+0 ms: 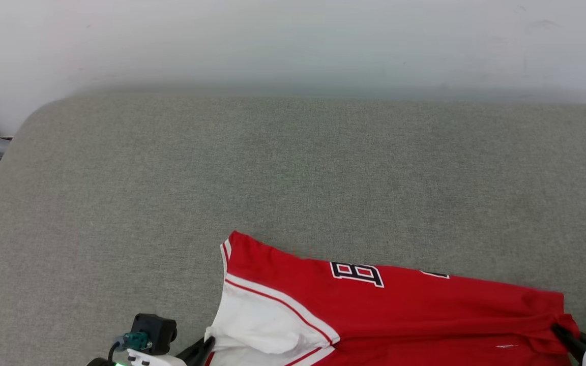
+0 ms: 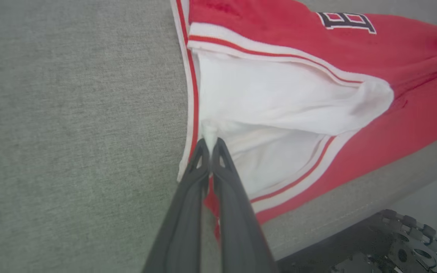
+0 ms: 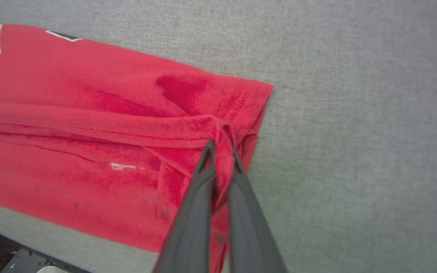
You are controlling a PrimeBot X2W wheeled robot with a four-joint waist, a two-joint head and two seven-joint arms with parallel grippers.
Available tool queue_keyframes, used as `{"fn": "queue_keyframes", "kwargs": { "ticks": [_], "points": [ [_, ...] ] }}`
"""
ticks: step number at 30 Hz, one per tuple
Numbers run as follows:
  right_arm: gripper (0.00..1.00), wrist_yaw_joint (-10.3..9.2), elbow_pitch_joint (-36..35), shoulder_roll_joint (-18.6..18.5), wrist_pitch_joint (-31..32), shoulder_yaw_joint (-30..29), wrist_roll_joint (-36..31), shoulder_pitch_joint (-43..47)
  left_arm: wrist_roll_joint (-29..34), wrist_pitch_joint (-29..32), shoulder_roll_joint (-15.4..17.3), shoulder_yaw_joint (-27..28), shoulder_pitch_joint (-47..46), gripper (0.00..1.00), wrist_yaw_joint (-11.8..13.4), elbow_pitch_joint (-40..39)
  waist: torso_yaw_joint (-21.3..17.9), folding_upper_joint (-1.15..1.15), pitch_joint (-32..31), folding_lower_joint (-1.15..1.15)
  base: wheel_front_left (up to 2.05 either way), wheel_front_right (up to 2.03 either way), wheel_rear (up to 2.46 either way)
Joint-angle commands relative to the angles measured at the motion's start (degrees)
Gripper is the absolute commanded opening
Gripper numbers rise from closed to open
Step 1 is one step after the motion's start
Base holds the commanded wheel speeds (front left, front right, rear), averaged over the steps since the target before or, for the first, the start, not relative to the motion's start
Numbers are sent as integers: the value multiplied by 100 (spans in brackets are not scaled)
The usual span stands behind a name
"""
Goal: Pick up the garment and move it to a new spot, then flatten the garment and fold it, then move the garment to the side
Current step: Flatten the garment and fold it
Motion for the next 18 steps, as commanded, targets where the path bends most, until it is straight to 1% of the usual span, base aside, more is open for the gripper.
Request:
{"fn": "queue_keyframes", "kwargs": {
  "ticks": [1,7,8,9,10,11,12,15,18],
  "points": [
    [0,-9,-12,-24,-41,31,-21,63,21,-28,-28,2,50,0,-3,37,-7,0,10,1,0,0,0],
    [1,-9,87,-284,-219,431,-287,-15,83,-65,-103,-118,-56,0,-119,346,-26,0,80,1,0,0,0],
    [44,-9,118,-309,-244,489,-314,-31,98,-58,-104,-139,-69,0,-146,386,-27,0,82,1,0,0,0],
    [100,-9,162,-322,-263,530,-318,-47,116,-56,-108,-160,-78,0,-155,427,-29,0,80,1,0,0,0],
    [100,-10,194,-333,-283,568,-327,-69,133,-53,-103,-184,-81,29,-152,479,-32,0,65,1,0,0,0],
    [100,-9,219,-334,-317,612,-346,-78,173,-80,-102,-205,-88,89,-141,514,-35,0,36,1,0,0,0],
    [100,-9,243,-315,-324,643,-319,-78,180,-120,-113,-205,-83,100,-121,540,-38,0,7,1,0,0,0],
    [100,-9,281,-347,-282,693,-236,-75,173,-233,-161,-167,-47,100,-105,577,-51,0,-113,1,0,0,0],
    [100,-9,176,-412,-185,667,-94,-84,204,-440,-206,-63,-54,100,-7,541,-59,0,-234,1,0,0,0]
  ]
}}
